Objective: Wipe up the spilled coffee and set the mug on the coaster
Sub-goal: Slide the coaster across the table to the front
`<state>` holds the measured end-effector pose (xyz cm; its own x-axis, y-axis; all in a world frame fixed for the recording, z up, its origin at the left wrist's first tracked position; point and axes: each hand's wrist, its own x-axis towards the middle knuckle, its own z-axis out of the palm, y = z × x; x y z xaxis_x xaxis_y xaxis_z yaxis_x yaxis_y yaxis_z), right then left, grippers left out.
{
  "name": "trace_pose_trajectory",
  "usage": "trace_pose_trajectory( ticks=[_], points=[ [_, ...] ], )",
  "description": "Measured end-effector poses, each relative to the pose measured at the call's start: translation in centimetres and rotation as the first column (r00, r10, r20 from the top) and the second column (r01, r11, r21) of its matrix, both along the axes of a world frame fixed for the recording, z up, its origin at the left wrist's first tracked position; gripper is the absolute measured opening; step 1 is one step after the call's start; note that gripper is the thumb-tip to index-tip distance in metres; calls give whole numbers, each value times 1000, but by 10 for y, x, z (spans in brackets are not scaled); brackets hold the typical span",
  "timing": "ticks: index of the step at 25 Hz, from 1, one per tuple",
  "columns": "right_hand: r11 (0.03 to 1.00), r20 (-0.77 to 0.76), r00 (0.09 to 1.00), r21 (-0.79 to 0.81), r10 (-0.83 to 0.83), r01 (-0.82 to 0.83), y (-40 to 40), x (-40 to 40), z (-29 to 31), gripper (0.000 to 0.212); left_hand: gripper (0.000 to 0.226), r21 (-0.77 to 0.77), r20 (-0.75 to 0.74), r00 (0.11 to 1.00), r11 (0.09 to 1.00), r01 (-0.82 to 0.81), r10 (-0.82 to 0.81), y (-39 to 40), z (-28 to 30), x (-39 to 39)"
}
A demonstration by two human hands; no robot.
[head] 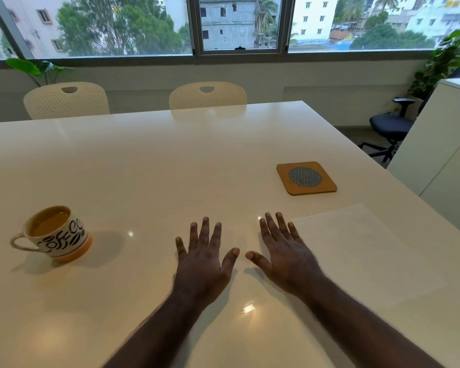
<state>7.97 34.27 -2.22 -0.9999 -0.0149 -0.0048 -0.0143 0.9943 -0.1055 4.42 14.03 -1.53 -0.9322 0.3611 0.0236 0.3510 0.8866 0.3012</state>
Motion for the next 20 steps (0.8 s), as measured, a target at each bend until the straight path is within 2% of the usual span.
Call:
trace_pose_trajectory(
  ticks=[7, 13, 20],
  points=[
    [994, -26, 994, 42, -102, 103, 92, -33, 6, 99, 81, 32, -15, 998, 997, 63, -63, 93, 3, -39],
    [977, -5, 977, -3, -213, 213, 164, -60, 13, 98, 77, -23, 36, 992, 992, 121, -120, 161, -11, -77],
    [934, 43, 935, -44, -353, 355, 207, -83, 19, 85, 67, 5, 123, 991, 998, 59, -60, 217, -13, -110]
  ],
)
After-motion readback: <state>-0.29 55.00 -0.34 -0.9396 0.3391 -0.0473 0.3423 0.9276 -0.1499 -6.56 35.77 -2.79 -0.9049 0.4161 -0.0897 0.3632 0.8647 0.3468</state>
